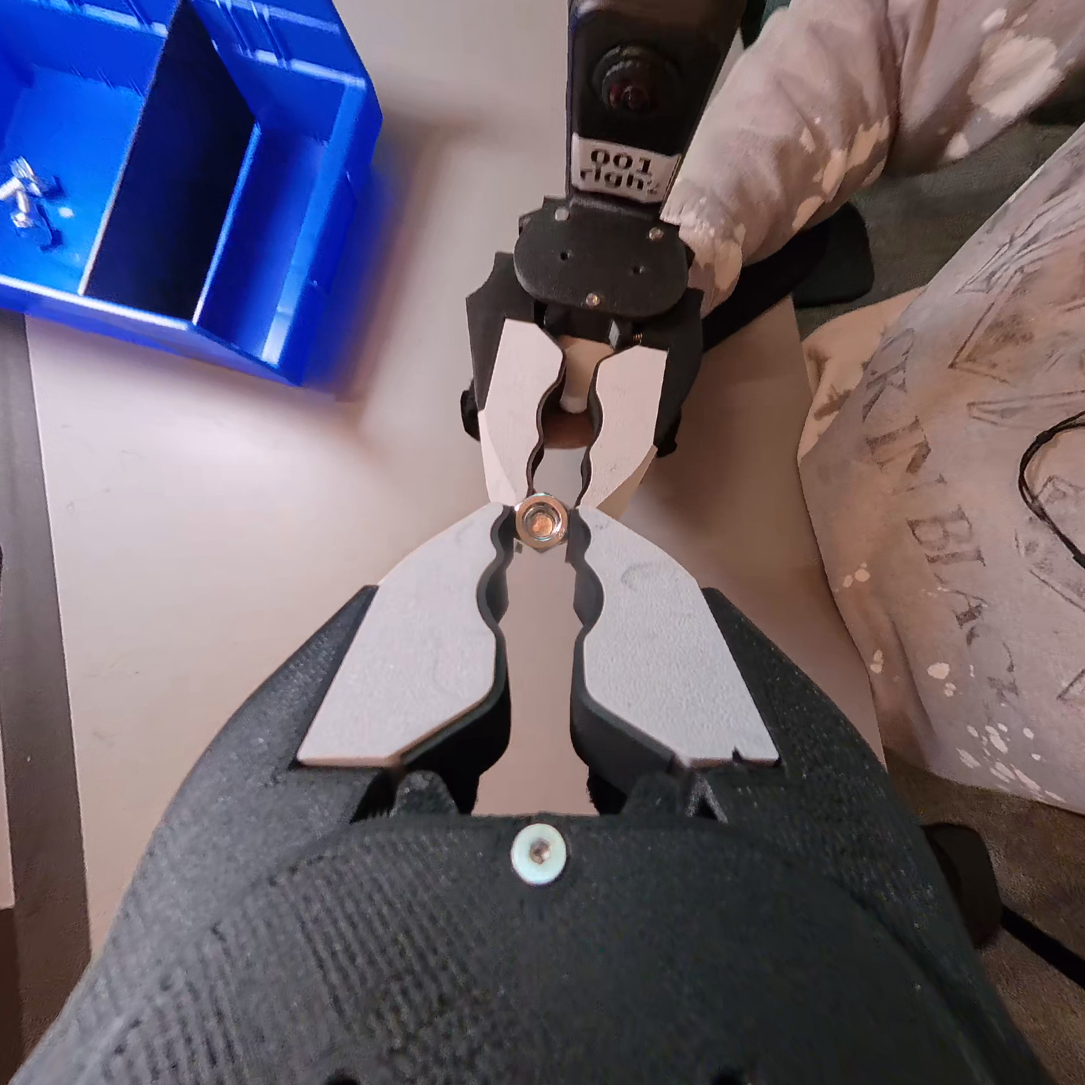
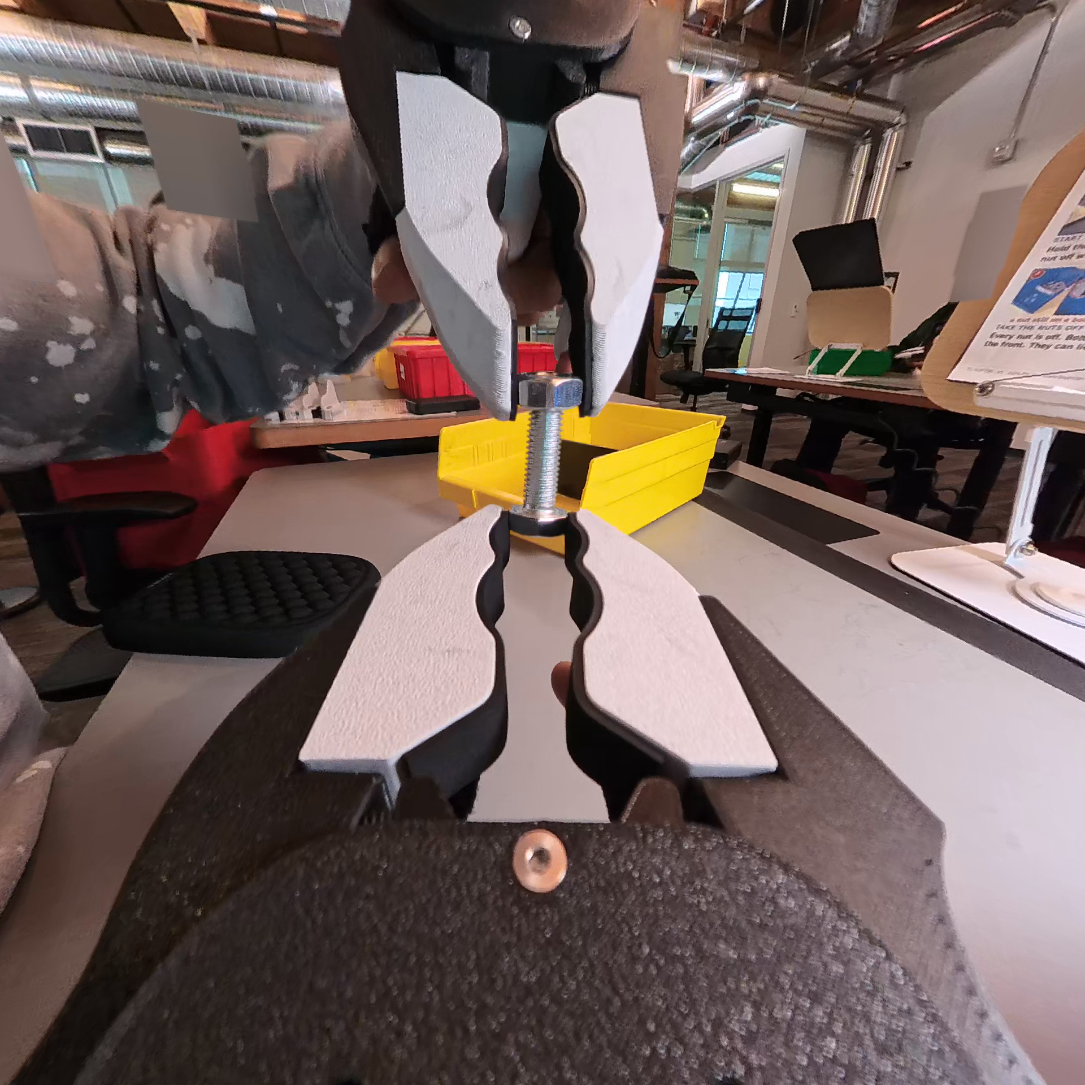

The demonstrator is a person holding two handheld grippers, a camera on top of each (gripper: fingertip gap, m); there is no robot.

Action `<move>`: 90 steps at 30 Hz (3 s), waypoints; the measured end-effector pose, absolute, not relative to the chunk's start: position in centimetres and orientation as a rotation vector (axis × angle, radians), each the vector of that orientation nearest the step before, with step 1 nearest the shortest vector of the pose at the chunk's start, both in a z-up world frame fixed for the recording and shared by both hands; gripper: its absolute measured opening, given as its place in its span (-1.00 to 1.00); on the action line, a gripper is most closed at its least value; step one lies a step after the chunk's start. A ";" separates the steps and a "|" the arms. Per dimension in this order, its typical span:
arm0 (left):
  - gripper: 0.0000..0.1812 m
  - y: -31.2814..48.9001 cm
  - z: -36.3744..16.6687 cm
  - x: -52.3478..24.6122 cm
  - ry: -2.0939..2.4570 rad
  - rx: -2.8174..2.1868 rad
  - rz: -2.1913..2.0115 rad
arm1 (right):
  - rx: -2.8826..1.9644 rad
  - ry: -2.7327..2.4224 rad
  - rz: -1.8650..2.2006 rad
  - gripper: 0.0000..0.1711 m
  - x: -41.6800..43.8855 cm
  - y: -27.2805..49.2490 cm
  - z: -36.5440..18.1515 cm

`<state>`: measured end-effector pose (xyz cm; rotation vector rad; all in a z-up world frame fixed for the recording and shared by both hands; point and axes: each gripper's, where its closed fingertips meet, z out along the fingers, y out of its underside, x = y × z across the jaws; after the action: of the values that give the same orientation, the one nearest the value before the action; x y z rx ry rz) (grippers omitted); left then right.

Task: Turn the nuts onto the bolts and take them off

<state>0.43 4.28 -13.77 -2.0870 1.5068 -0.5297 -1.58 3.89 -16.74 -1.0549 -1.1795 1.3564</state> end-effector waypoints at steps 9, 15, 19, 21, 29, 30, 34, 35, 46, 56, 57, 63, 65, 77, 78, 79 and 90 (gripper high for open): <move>-0.80 4.0 -13.2 0.8 1.441 -2.006 -0.599 | -1.007 -1.161 1.373 -0.79 -1.2 3.6 -16.1; -0.80 3.8 -12.9 0.9 1.426 -1.975 -0.612 | -0.988 -1.156 1.381 -0.79 -1.1 3.5 -15.8; -0.77 3.9 -13.0 0.8 1.414 -1.979 -0.619 | -0.990 -1.161 1.380 -0.79 -1.2 3.5 -15.9; -0.75 3.9 -13.1 0.7 1.410 -1.976 -0.620 | -0.992 -1.163 1.377 -0.79 -1.2 3.5 -15.9; -0.69 4.4 -12.0 0.3 1.255 -1.870 -0.675 | -1.023 -1.151 1.364 -0.79 -1.2 4.1 -16.1; -0.68 4.6 -11.9 0.3 1.209 -1.841 -0.682 | -1.032 -1.147 1.358 -0.79 -1.3 4.2 -16.1; -0.68 5.2 -12.1 0.4 1.034 -1.723 -0.739 | -1.054 -1.132 1.348 -0.79 -1.2 4.8 -16.3; -0.68 5.3 -12.2 0.3 1.001 -1.700 -0.749 | -1.055 -1.130 1.348 -0.79 -1.2 4.8 -16.3; -0.75 5.8 -12.4 -1.4 0.849 -1.629 -0.808 | -1.003 -1.104 1.396 -0.79 -0.8 4.7 -15.5; -0.72 6.6 -12.2 -1.0 0.724 -1.561 -0.897 | -1.009 -1.086 1.397 -0.79 -0.8 5.1 -15.4; -0.74 6.9 -12.1 -1.5 0.701 -1.552 -0.880 | -0.991 -1.076 1.411 -0.79 -0.5 5.1 -15.0; -0.70 6.5 -12.0 -1.4 0.724 -1.526 -0.893 | -0.980 -1.057 1.407 -0.79 -0.3 5.5 -14.4; -0.69 6.3 -11.8 -1.0 0.743 -1.521 -0.916 | -0.981 -1.048 1.407 -0.79 -0.3 5.7 -14.2; -0.79 9.8 -18.7 -7.5 0.743 -1.829 -0.676 | -0.984 -0.932 1.344 -0.79 1.7 9.3 -12.3; -0.79 9.8 -19.2 -7.3 0.757 -1.840 -0.675 | -0.985 -0.926 1.340 -0.79 1.8 9.5 -12.3; -0.78 9.8 -19.5 -7.0 0.763 -1.847 -0.681 | -0.985 -0.922 1.335 -0.79 1.9 9.6 -12.3; -0.78 9.7 -20.2 -5.8 0.782 -1.852 -0.702 | -0.983 -0.898 1.313 -0.79 2.8 10.4 -12.0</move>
<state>-5.83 9.67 -20.21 -1.8518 0.7822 -0.7025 2.82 10.38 -11.97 -0.9834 -0.8975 1.3126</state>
